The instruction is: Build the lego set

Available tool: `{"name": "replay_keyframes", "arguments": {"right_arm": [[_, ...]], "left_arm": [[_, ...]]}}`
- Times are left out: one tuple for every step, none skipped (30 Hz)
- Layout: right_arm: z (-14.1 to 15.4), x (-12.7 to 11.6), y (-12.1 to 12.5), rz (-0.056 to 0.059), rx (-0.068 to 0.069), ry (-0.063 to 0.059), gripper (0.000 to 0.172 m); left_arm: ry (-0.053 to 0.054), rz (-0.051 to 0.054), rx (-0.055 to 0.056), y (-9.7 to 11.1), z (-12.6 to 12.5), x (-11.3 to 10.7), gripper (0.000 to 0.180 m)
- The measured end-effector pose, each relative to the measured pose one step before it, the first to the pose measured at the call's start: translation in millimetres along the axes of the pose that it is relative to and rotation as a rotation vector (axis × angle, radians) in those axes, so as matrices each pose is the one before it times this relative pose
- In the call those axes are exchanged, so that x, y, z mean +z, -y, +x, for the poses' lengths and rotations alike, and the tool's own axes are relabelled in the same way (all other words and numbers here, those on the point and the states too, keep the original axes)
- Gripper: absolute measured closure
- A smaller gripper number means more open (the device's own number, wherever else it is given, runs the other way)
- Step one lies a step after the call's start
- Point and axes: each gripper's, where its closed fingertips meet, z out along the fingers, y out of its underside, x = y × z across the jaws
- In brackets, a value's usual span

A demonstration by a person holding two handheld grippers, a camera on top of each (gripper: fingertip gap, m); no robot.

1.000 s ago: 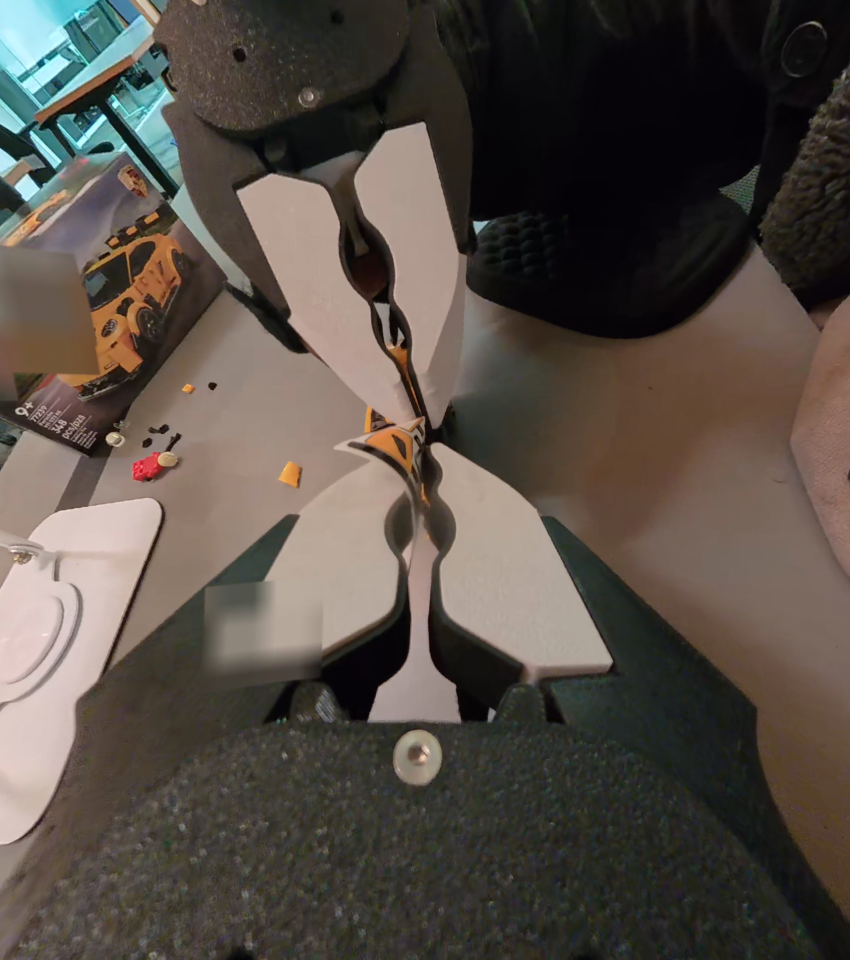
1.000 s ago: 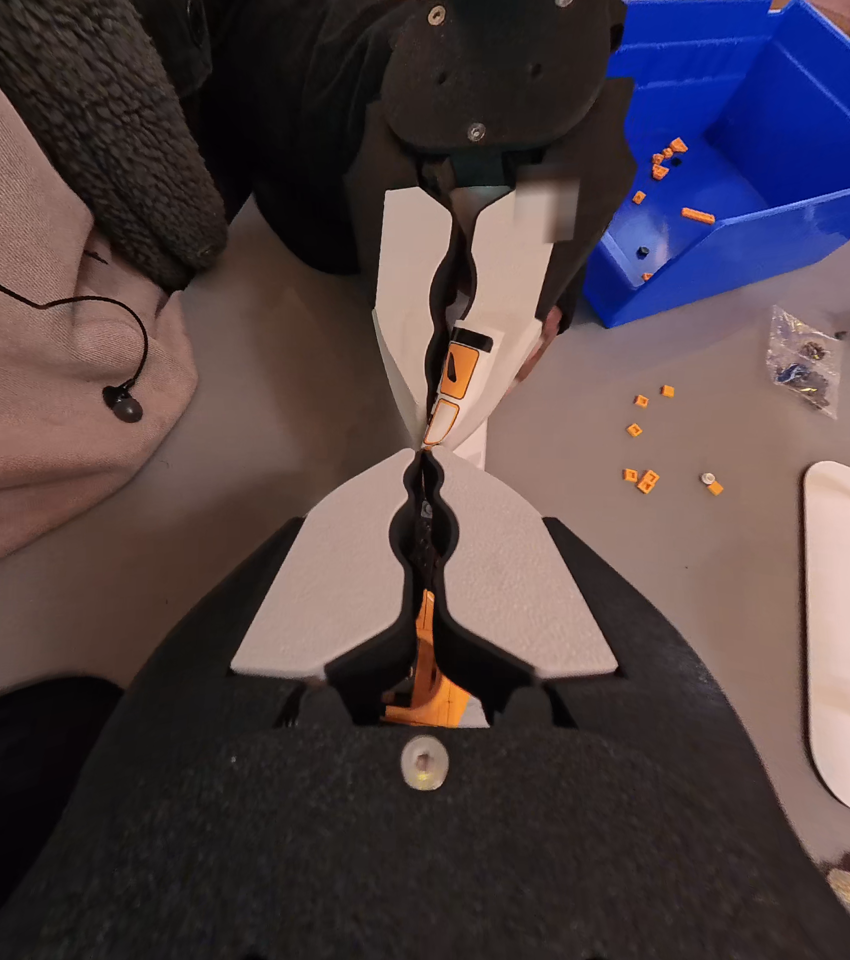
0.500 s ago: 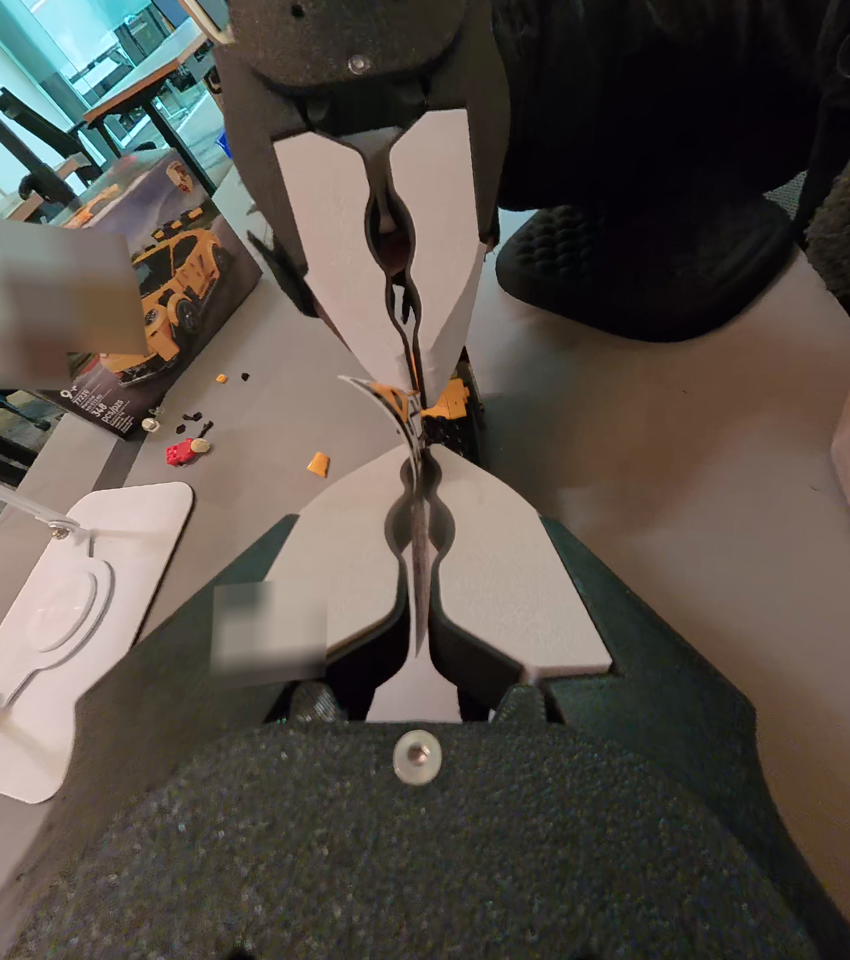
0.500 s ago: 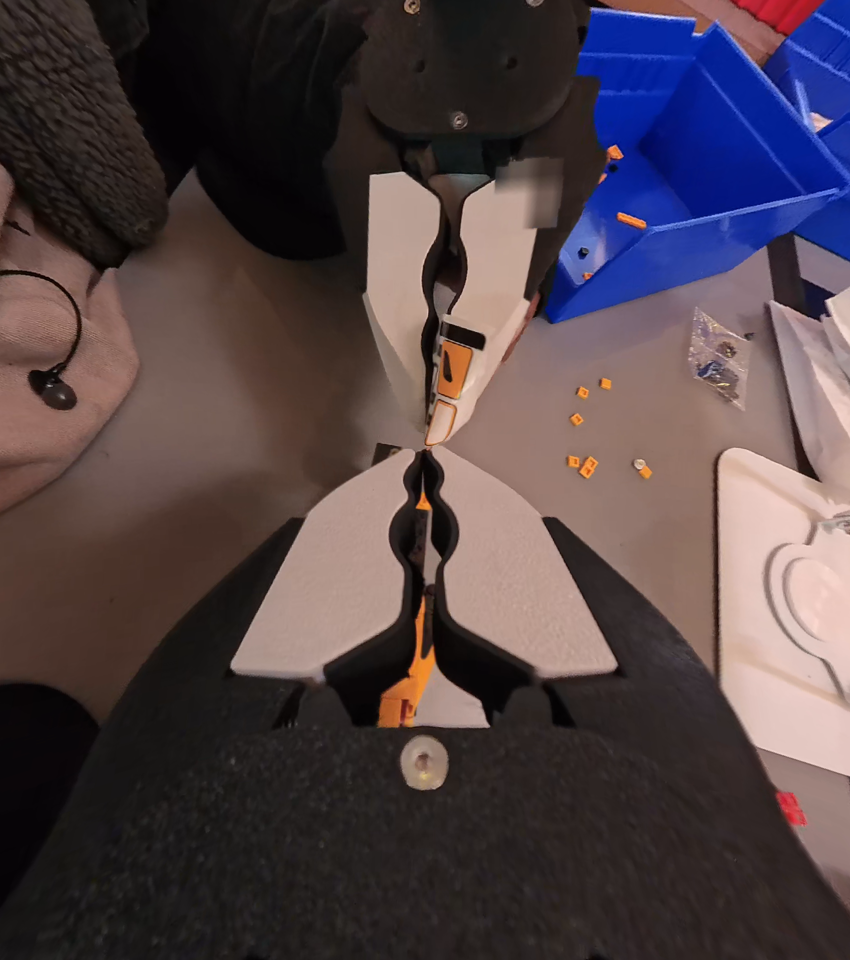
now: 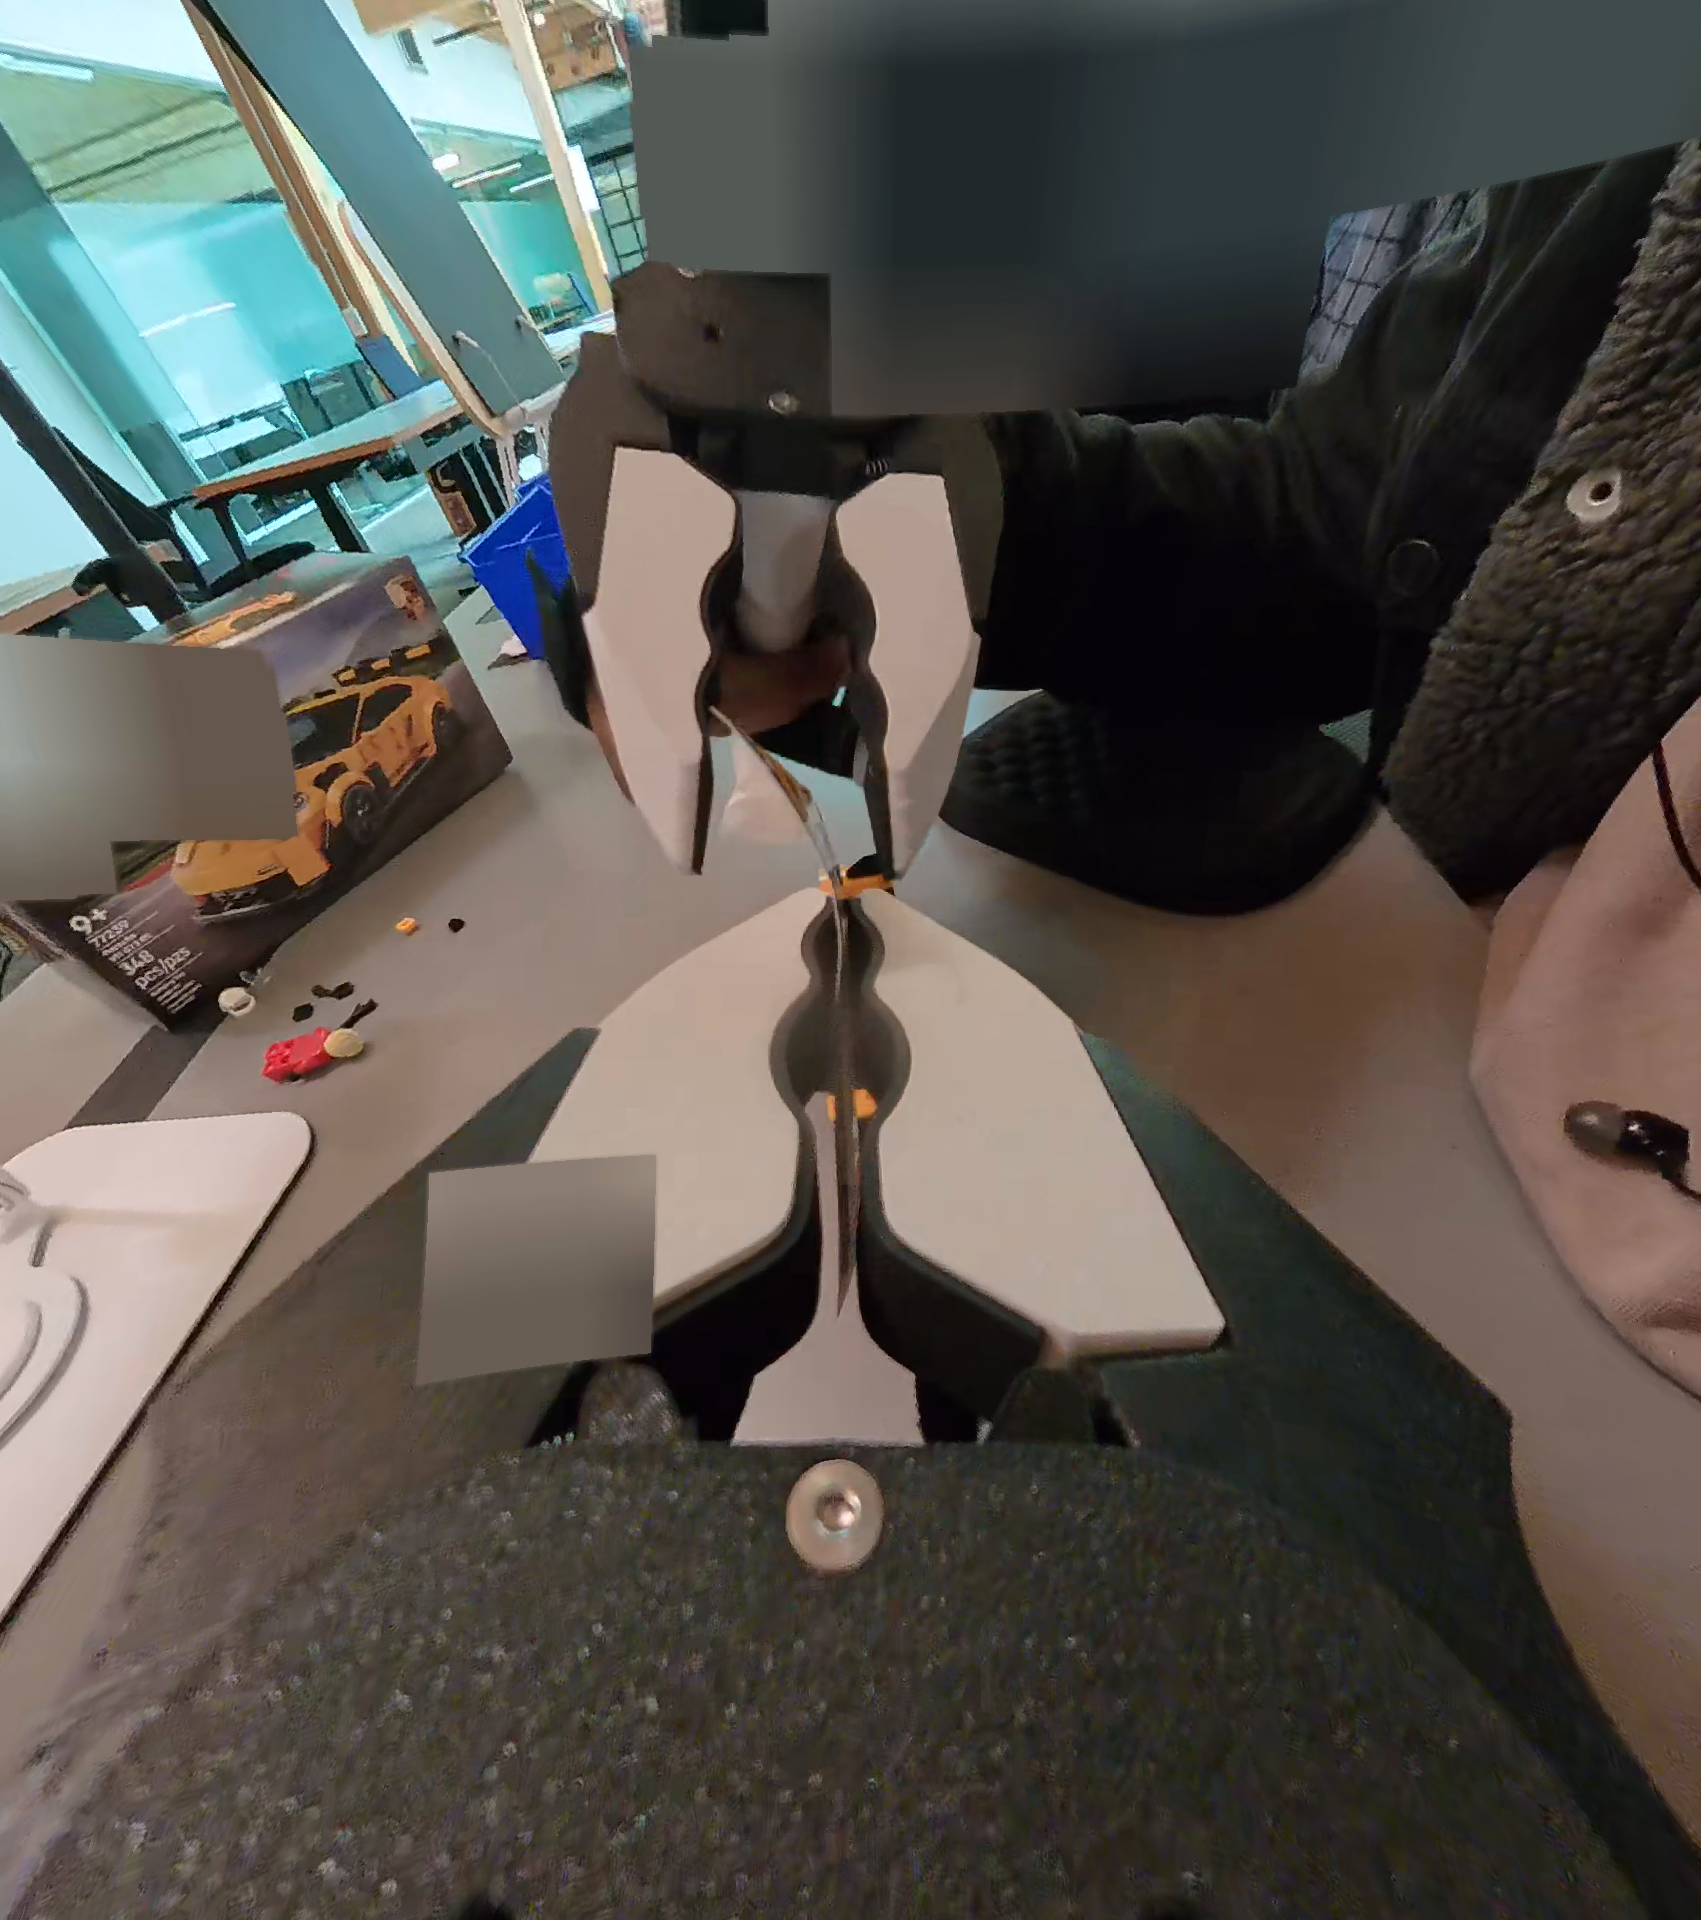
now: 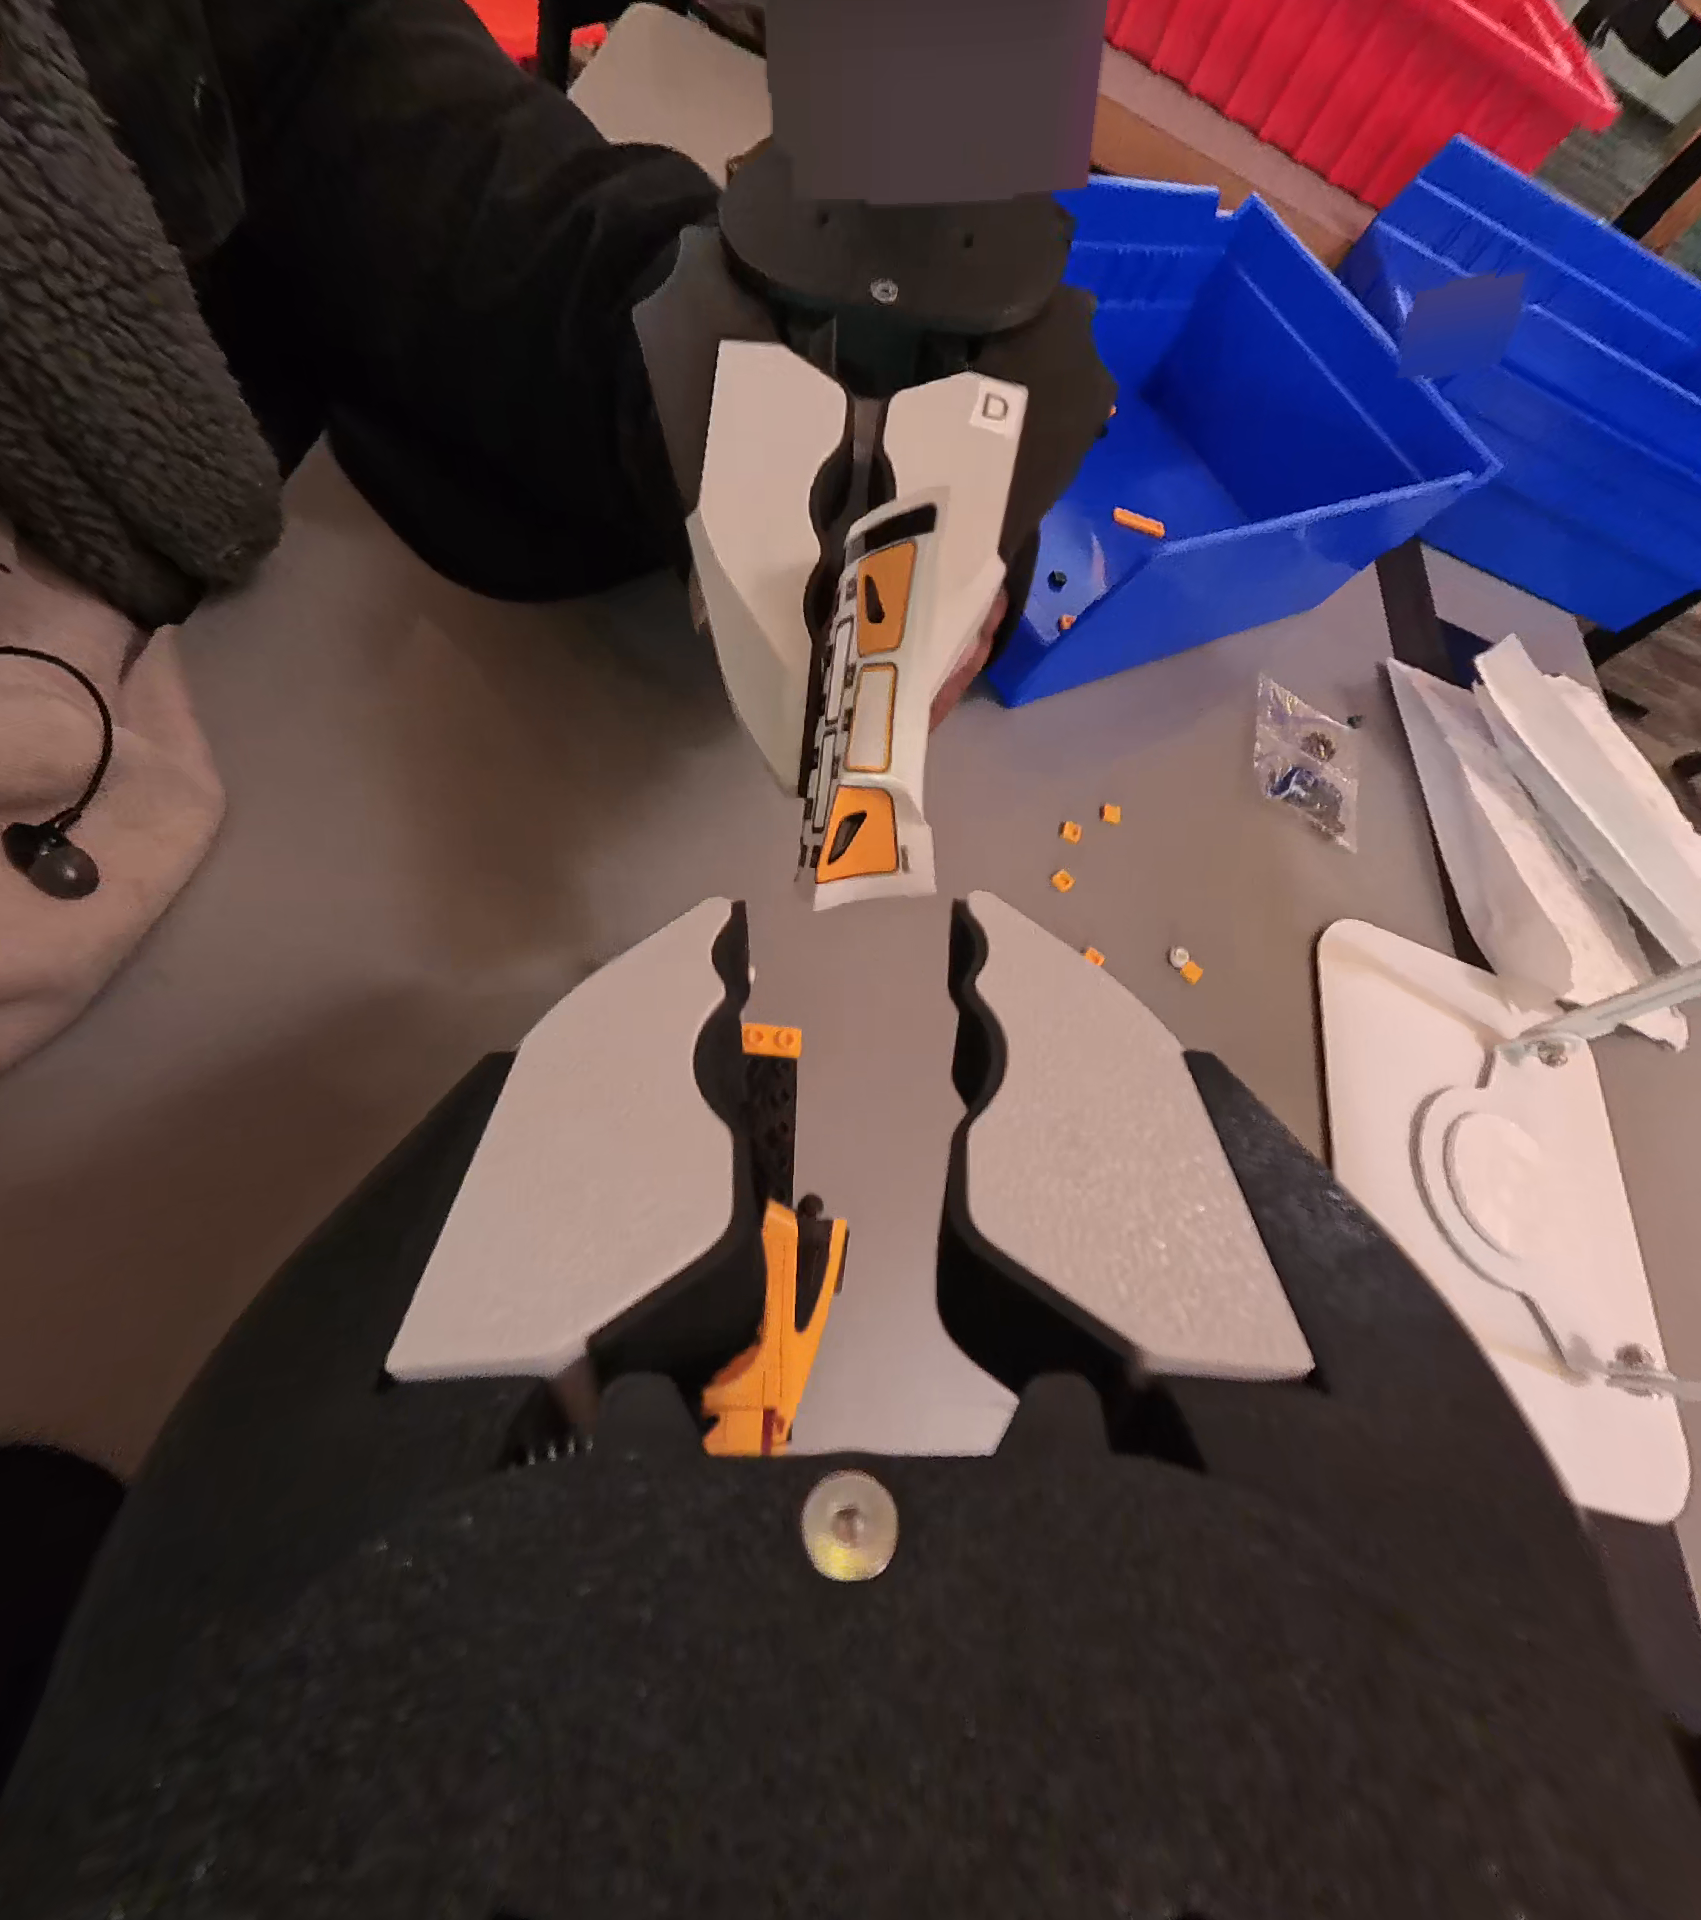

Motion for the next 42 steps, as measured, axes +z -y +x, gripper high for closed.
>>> {"name": "replay_keyframes", "arguments": {"right_arm": [[-1.49, 1.72, 3.23, 0.0161, -0.0083, 0.0012, 0.135], [-1.68, 1.3, 3.41, 0.0145, -0.0066, 0.0026, 0.137], [-1.08, 0.73, 2.46, 0.0086, -0.0065, -0.0006, 0.143], [-0.97, 0.48, 1.53, 0.0053, -0.0049, 0.0001, 0.15], [-0.53, 0.52, 1.31, 0.0064, -0.0037, -0.0021, 0.155], [-0.18, 0.84, 0.4, 0.0022, -0.0018, -0.0016, 0.157], [-0.42, 0.93, -0.67, -0.0032, 0.0007, 0.0017, 0.157], [0.11, 0.83, -0.81, -0.0032, 0.001, -0.0009, 0.157], [0.49, 0.52, -0.53, -0.0007, 0.0, -0.0031, 0.158], [-0.26, 0.39, -0.45, 0.0003, 0.0024, 0.0024, 0.159], [-0.12, 0.55, -0.31, 0.0004, 0.0021, 0.0007, 0.16], [0.22, 0.97, -0.7, -0.0033, 0.0006, -0.0022, 0.161], [0.27, 1.45, -1.15, -0.0073, -0.0008, -0.0038, 0.161], [-0.83, 1.62, -0.41, -0.0011, 0.0025, 0.0034, 0.161], [-0.32, 1.44, -0.2, 0.0026, 0.0067, 0.0021, 0.162], [0.79, 0.88, -0.36, 0.0044, 0.0091, -0.0011, 0.162], [0.74, 0.03, -0.22, 0.0081, 0.0121, 0.002, 0.165], [0.85, -0.55, 0.19, 0.011, 0.0153, 0.0028, 0.167], [1.25, -0.77, 0.27, 0.009, 0.012, -0.0002, 0.168], [1.16, -0.81, 0.26, 0.0071, 0.0096, -0.0017, 0.169], [0.89, -0.75, -0.02, 0.0047, 0.0062, -0.0006, 0.169], [0.45, -0.91, -0.09, 0.0053, 0.0059, 0.0016, 0.17], [0.81, -1.11, 0.31, 0.0066, 0.0071, 0.0009, 0.17], [1.32, -1.49, 0.3, 0.0065, 0.007, -0.0014, 0.17], [1.72, -1.75, -0.12, 0.0034, 0.0046, -0.0054, 0.17], [1.94, -1.76, -0.17, 0.0027, 0.003, -0.0067, 0.171], [1.77, -1.69, 0.12, 0.0041, 0.0049, -0.0061, 0.171], [1.65, -1.55, 0.19, 0.0049, 0.0042, -0.0056, 0.171], [1.58, -1.2, 0.06, 0.0036, 0.0038, -0.0059, 0.171], [1.97, -0.75, -0.22, 0.0016, 0.0061, -0.0083, 0.171], [1.32, -0.25, -0.54, 0.0016, 0.0061, -0.0038, 0.171], [0.28, -0.28, -0.14, 0.0057, 0.008, 0.0035, 0.171], [0.29, -0.47, 0.24, 0.0076, 0.0103, 0.0043, 0.171], [0.39, -1.04, 0.96, 0.0117, 0.0108, 0.0047, 0.171], [0.42, -1.67, 1.28, 0.0149, 0.0142, 0.0066, 0.171], [0.56, -1.78, 1.03, 0.0145, 0.0191, 0.008, 0.171], [1.38, -1.24, 0.15, 0.0087, 0.02, 0.003, 0.171], [2.95, -0.41, -0.62, 0.0026, 0.0122, -0.0109, 0.172], [2.09, 0.22, -1.22, -0.0021, 0.0053, -0.0087, 0.172], [0.57, 0.38, -0.92, -0.0008, 0.0041, -0.0011, 0.172], [-0.64, 0.41, 0.05, 0.0052, 0.0065, 0.0069, 0.172], [-1.44, 0.4, 0.28, 0.0048, 0.0122, 0.0134, 0.172]], "left_arm": [[-0.0011, 0.0012, -0.0062, 0.01, -0.53, 0.11, 0.18], [0.0003, -0.0029, -0.0066, -0.72, -0.54, 0.25, 0.18], [-0.0001, -0.0085, -0.0107, -1.41, -0.49, 0.35, 0.18], [-0.0006, -0.0083, -0.0129, -1.25, -0.33, 0.48, 0.18], [0.0011, -0.0054, -0.0149, -0.97, -0.76, 0.44, 0.18], [0.0021, -0.0031, -0.0168, -0.57, -1.02, 0.14, 0.18], [0.0005, -0.0022, -0.0174, -0.37, -1.06, 0.12, 0.18], [0.0044, -0.0059, -0.0186, -1.16, -1.7, -0.16, 0.18], [0.0031, -0.0038, -0.0181, -0.84, -1.67, 0.05, 0.18], [0.0033, -0.0022, -0.0194, -0.53, -1.8, 0.03, 0.18], [0.0001, -0.0014, -0.0232, -0.47, -0.93, 0.02, 0.18], [0.0012, 0.001, -0.0242, 0.05, -0.52, 0.24, 0.18], [0.0029, -0.0008, -0.0236, 0.19, -1.24, 0.29, 0.18], [0.0018, -0.0023, -0.0218, -0.29, -1.05, 0.53, 0.18], [-0.0003, -0.0008, -0.02, 0.11, -0.7, 0.36, 0.18], [0.0017, -0.0016, -0.0203, -0.04, -0.83, -0.09, 0.18], [0.0004, 0.0009, -0.0189, 0.06, -1.1, -0.25, 0.18], [-0.0008, 0.0036, -0.0222, 0.21, -1.13, -0.47, 0.18], [-0.0036, 0.0022, -0.0256, -0.02, -1.02, -0.37, 0.18], [-0.0036, 0.0023, -0.0235, -0.24, -1.12, -0.37, 0.18], [-0.003, 0.0004, -0.0202, -0.45, -0.99, -0.33, 0.18], [-0.0044, -0.0001, -0.016, -0.49, -0.7, -0.26, 0.18], [-0.004, 0.0008, -0.0101, -0.22, -0.25, -0.31, 0.18], [0.0005, -0.0016, -0.0082, -0.43, -0.72, -0.29, 0.18], [-0.0003, -0.0027, -0.0089, -0.51, -0.79, -0.36, 0.18], [0.0036, -0.0003, -0.0092, -0.34, -1.36, -0.47, 0.18], [0.0037, -0.0022, -0.0116, -0.49, -1.45, -0.46, 0.18], [0.0009, -0.0004, -0.0145, -0.18, -1.16, -0.39, 0.18], [-0.002, 0.003, -0.0148, 0.13, -0.73, -0.4, 0.18], [-0.0047, 0.0025, -0.0162, -0.02, -0.44, -0.22, 0.18], [-0.009, -0.0008, -0.0222, -0.43, -0.18, -0.04, 0.18], [-0.0118, -0.0006, -0.0271, -0.75, -0.07, 0.08, 0.18], [-0.0028, 0.0027, -0.0319, -0.27, -1.61, 0.0, 0.18], [-0.0067, 0.0009, -0.0344, -0.48, -1.56, -0.26, 0.18], [-0.0101, 0.0045, -0.0321, 0.04, -1.02, -0.55, 0.18], [-0.0086, 0.008, -0.0279, 0.73, -0.91, -0.69, 0.18], [-0.0153, 0.0053, -0.0201, 0.6, 0.81, -0.42, 0.18], [-0.0084, 0.0003, -0.0142, -0.04, 0.54, 0.13, 0.18], [-0.0022, -0.0021, -0.0105, -0.53, -0.02, 0.36, 0.18], [-0.0066, -0.0003, -0.0101, -0.28, 0.46, 0.39, 0.18], [-0.0075, 0.0, -0.0111, -0.37, 0.27, 0.35, 0.18], [-0.0021, -0.0024, -0.0049, -0.75, -0.26, 0.43, 0.18]]}}
